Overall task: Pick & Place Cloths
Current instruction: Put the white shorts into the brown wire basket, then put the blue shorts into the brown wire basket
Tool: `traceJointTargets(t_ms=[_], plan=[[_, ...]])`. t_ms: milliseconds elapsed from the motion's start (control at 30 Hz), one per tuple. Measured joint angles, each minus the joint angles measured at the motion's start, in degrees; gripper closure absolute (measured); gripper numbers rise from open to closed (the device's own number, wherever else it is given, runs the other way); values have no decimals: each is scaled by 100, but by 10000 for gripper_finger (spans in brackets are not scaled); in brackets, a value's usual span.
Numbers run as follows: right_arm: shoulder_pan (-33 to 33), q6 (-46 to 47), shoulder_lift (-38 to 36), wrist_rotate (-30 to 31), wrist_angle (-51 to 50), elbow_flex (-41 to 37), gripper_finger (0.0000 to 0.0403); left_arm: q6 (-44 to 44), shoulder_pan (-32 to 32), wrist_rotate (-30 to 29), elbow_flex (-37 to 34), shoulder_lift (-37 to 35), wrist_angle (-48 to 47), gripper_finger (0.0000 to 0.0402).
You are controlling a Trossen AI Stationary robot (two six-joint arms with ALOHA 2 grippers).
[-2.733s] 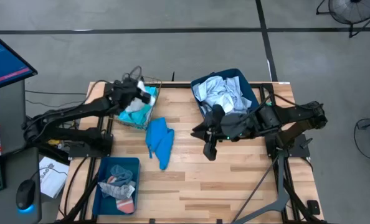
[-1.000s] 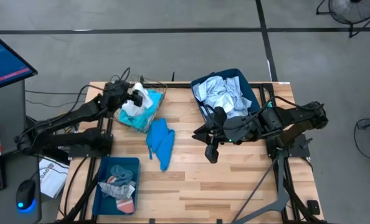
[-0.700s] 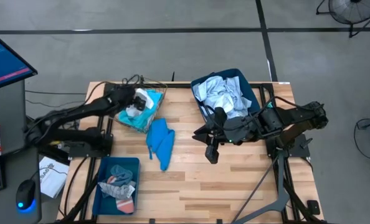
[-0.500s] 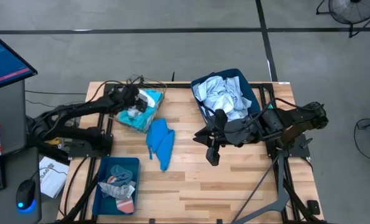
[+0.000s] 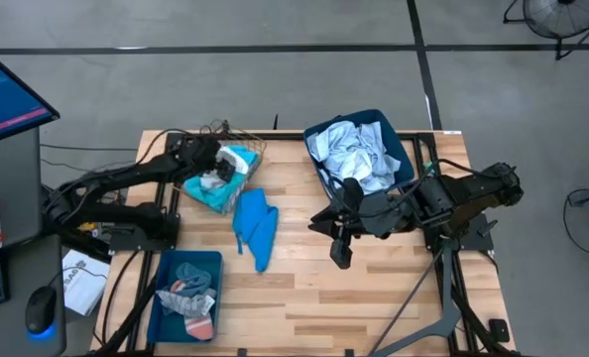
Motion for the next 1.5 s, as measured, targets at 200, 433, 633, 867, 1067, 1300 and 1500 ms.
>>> traceJointTargets(t_ms=[200,433,633,867,1067,1300,1500], plan=[[24,15,0,0,1,0,332,395,0,-145,128,-725,0,144],[62,17,0,0,44,0,332,495,0,-136,399,-1516,-20,144],[60,17,0,10,44,0,332,492,0,-17,513,-1770,-17,167],[60,15,0,19,44,0,332,294,0,953,550,-1694,29,318],[85,41,-7,19,51,-156,332,-253,-157,2738,550,-1693,278,397],[260,366,-4,6,25,-371,332,-402,-1940,3433,554,-2177,861,401],[322,642,-4,19,43,-480,332,-370,-4144,1642,554,-2145,1193,401]])
